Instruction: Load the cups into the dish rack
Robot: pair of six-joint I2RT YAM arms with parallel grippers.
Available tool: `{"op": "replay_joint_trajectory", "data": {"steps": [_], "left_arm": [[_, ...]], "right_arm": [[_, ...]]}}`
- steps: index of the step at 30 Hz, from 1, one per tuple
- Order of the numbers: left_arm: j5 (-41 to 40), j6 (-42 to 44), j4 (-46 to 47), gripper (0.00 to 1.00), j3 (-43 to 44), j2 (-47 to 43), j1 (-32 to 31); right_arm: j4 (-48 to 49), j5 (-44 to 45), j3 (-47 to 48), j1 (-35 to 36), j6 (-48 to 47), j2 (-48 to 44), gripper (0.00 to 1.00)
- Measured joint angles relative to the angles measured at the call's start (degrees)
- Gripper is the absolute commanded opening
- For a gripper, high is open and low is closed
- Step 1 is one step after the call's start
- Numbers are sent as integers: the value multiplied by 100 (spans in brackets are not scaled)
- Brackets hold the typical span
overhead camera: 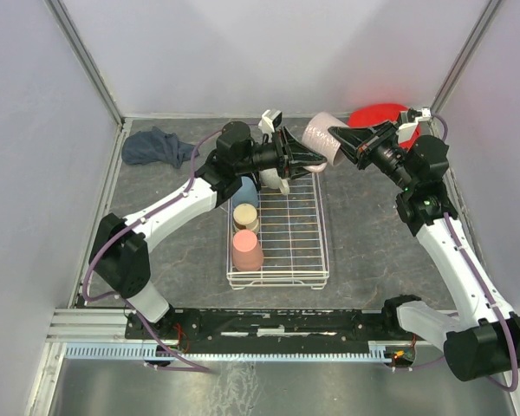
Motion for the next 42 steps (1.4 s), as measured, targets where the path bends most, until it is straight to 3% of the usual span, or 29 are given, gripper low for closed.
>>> {"op": "replay_joint_trajectory", "data": {"steps": [3, 8, 11, 17, 20, 24, 31, 37, 42], "left_arm": [[26, -2, -2, 33, 0, 0, 0], [46, 0, 0, 49, 0, 2, -7], [50, 0, 9, 54, 0, 2, -42], [57, 4, -15, 32, -9, 7, -63], [61, 4, 24, 7, -46, 7, -63], [52, 15, 195, 3, -52, 7, -48], [-136, 1071, -883, 3, 240, -81, -66], [-846, 2542, -2247, 3, 393, -586, -160], [-1567, 3709, -3053, 3, 345, -789, -275]], "right_arm": [[2, 0, 0, 0, 2, 0, 0], [15, 2, -2, 7, -39, 0, 1], [17, 4, -4, 48, -105, 35, 1], [57, 2, -7, 74, -85, 103, 1], [125, 0, -7, 74, -37, 101, 1], [155, 2, -13, 70, 118, 87, 1], [-219, 39, -61, 63, -98, -35, 12], [-520, -116, -116, 116, -400, -238, 40], [-1145, -177, -144, 144, -1161, -264, 57]]}}
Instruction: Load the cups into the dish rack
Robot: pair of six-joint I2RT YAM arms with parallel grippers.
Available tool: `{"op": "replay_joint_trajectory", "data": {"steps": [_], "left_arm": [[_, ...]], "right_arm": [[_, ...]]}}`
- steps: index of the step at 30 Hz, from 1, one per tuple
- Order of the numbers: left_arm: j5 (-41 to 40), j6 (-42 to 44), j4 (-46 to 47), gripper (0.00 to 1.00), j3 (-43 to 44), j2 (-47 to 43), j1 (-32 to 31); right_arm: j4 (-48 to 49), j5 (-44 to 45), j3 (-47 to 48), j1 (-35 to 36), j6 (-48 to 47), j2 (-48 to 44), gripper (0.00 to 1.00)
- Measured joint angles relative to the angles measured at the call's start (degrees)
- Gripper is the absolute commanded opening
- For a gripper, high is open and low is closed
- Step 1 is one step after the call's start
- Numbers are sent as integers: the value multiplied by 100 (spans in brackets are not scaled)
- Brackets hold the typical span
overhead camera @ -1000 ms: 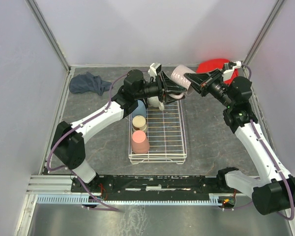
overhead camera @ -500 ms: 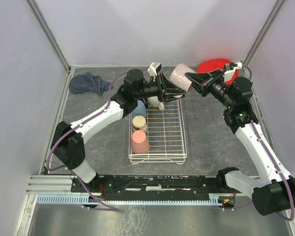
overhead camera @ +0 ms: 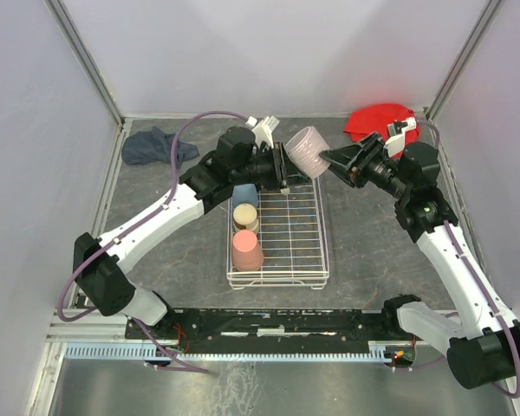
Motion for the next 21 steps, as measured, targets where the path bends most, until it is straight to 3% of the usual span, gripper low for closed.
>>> {"op": "replay_joint_trajectory", "data": {"steps": [5, 9, 15, 21], "left_arm": [[-1034, 710, -651, 3, -129, -2, -343], [-2044, 1025, -1292, 3, -343, 42, -730], [-3077, 1351, -1561, 3, -737, 160, -1156], [-3779, 1626, -1209, 3, -1102, 197, -1480]], "right_arm": [[-975, 212, 46, -4, -953, -50, 72], [-1685, 579, 474, -42, -1744, -203, 78], [-2367, 1093, 1121, -52, -2691, -551, 79], [-2750, 1228, 1198, -81, -3040, -540, 79]]}}
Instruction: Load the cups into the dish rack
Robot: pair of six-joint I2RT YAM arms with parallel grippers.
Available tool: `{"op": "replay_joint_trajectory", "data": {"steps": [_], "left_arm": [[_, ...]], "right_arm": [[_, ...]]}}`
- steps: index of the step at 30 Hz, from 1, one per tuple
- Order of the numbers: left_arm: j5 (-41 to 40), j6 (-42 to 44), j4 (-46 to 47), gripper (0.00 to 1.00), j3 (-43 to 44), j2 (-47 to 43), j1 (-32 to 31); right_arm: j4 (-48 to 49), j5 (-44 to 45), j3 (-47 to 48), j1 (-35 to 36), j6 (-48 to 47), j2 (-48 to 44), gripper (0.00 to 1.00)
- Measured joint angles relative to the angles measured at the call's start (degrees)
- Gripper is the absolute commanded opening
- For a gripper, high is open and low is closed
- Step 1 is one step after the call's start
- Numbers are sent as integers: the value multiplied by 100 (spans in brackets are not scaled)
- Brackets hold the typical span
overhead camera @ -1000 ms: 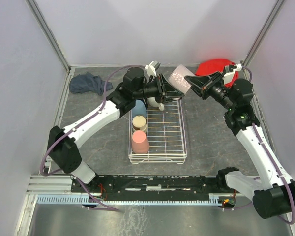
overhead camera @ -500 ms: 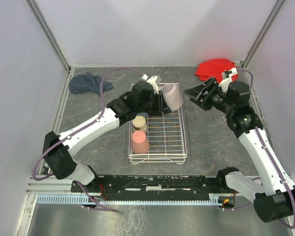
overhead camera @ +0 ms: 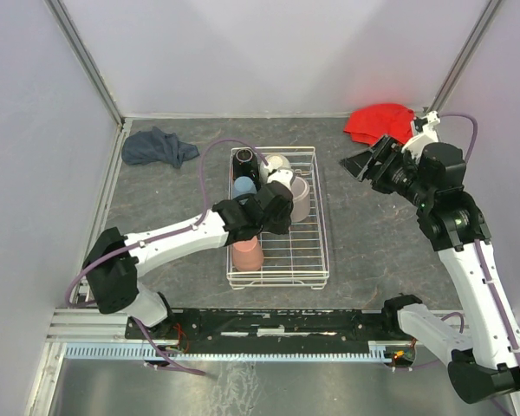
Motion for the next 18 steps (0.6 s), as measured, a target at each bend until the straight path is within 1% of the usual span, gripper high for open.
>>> {"op": "replay_joint_trajectory", "data": {"steps": [10, 18], "left_arm": [[-472, 264, 905, 3, -857, 28, -133], [-616, 389, 1362, 3, -914, 260, -175]], "right_arm": [[-256, -4, 0, -26, -127, 22, 79], [-323, -7, -2, -50, -151, 22, 79]]}}
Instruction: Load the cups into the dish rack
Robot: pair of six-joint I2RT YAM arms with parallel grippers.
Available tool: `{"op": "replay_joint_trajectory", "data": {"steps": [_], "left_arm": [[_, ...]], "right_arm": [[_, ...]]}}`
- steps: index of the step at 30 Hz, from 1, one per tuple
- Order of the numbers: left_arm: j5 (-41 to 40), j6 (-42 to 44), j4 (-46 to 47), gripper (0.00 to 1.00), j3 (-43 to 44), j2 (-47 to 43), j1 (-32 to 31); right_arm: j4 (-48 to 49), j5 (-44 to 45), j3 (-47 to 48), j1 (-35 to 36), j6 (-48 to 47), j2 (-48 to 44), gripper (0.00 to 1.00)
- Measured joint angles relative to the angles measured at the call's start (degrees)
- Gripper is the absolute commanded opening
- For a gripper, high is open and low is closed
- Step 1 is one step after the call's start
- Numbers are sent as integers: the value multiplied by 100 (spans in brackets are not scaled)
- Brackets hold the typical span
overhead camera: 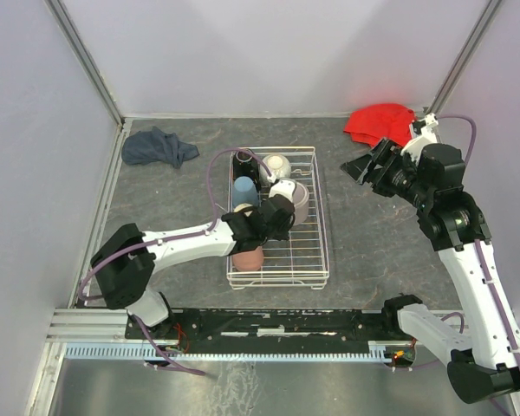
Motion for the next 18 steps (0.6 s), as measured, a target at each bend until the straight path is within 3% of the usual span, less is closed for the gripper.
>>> {"op": "replay_joint_trajectory", "data": {"steps": [18], "left_arm": [[-28, -7, 35, 3, -7, 328, -48]], "right_arm": [[-2, -107, -4, -131, -61, 0, 80]]}}
